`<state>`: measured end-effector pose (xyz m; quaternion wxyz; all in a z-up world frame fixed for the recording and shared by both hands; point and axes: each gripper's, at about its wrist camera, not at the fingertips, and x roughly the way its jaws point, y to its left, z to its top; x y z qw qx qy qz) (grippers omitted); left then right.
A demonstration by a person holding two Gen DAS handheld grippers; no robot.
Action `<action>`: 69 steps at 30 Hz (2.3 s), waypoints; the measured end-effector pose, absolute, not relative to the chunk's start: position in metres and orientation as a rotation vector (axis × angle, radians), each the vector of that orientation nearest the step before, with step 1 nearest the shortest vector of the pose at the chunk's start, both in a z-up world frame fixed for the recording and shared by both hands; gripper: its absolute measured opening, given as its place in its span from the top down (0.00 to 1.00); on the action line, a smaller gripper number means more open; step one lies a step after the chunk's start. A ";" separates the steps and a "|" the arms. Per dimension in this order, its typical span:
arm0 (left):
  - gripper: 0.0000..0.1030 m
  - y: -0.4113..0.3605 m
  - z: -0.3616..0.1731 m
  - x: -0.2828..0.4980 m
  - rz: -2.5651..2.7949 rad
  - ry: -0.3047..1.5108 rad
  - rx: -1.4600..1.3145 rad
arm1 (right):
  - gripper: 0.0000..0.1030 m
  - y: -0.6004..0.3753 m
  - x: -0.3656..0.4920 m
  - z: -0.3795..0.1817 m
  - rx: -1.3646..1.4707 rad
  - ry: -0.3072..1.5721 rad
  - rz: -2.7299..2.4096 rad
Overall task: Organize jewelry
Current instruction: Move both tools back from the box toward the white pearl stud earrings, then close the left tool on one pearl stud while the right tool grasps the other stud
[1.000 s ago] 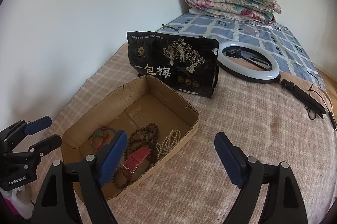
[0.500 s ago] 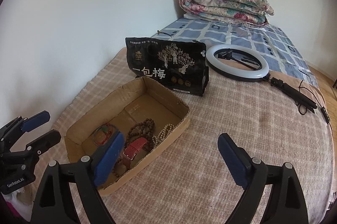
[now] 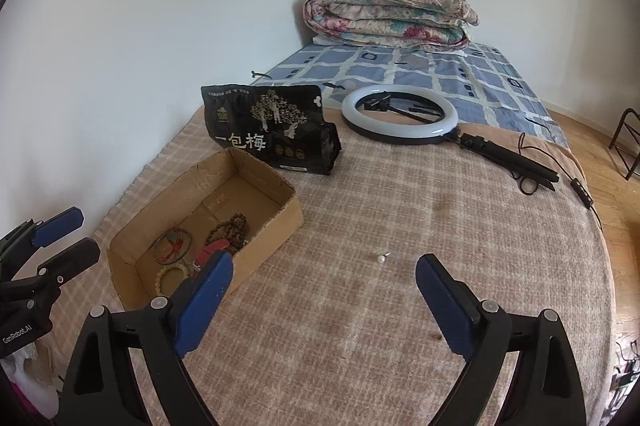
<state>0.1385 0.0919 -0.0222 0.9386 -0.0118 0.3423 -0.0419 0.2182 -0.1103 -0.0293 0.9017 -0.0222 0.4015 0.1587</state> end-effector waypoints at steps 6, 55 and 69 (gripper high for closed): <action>0.40 0.073 -0.023 0.141 -0.109 0.705 -0.024 | 0.08 -0.166 0.211 -0.026 0.041 0.797 0.262; 0.71 -0.066 -0.174 0.294 -0.285 0.870 -0.006 | 0.69 -0.227 0.217 -0.156 -0.109 0.880 0.480; 0.74 -0.078 -0.189 0.306 -0.327 0.899 0.034 | 0.80 -0.220 0.227 -0.171 -0.154 0.905 0.451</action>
